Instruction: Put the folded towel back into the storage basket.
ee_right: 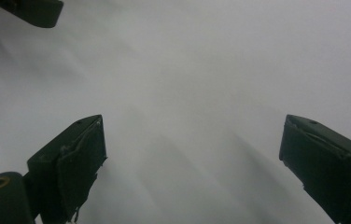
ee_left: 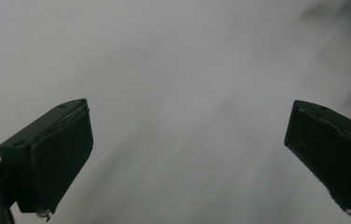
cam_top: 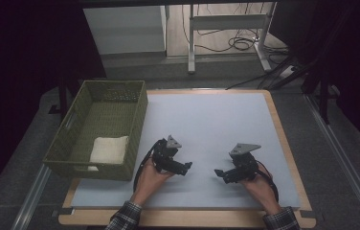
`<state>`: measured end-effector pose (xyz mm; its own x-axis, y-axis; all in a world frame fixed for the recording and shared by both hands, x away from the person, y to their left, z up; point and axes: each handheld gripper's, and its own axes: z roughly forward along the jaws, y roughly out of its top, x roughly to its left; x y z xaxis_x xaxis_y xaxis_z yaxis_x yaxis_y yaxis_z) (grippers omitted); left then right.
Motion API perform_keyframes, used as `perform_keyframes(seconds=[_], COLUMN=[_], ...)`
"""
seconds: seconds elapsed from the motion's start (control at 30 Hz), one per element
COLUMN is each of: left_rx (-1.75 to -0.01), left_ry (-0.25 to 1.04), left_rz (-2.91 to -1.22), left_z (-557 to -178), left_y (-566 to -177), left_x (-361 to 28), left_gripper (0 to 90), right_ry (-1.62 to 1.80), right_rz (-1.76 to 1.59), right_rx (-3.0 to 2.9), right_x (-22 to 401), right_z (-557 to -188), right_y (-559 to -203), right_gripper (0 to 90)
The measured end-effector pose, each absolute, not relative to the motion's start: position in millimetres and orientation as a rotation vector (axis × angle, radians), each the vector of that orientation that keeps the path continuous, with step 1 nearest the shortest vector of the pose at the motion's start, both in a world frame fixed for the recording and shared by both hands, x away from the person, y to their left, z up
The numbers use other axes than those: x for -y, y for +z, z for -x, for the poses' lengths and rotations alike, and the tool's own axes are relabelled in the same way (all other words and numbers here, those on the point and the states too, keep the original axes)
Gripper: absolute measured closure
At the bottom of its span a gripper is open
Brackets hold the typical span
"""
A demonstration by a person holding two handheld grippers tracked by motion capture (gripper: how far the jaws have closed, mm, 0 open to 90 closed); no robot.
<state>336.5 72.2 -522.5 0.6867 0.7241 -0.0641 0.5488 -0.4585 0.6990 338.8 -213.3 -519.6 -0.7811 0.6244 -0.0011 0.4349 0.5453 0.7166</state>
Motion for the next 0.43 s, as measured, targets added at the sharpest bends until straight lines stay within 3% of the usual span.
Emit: perform_keyframes(seconds=[0.43], left_rx=[-0.982], left_ry=[0.347], left_rz=[-2.196], left_z=[-330.0], left_y=[-546.5], left_x=[-76.0], left_gripper=[0.1], right_ry=[1.015], right_rz=[-0.854], right_rx=[-2.530], right_x=[211.0], right_z=[-335.9], right_y=[-534.8], right_gripper=[5.5])
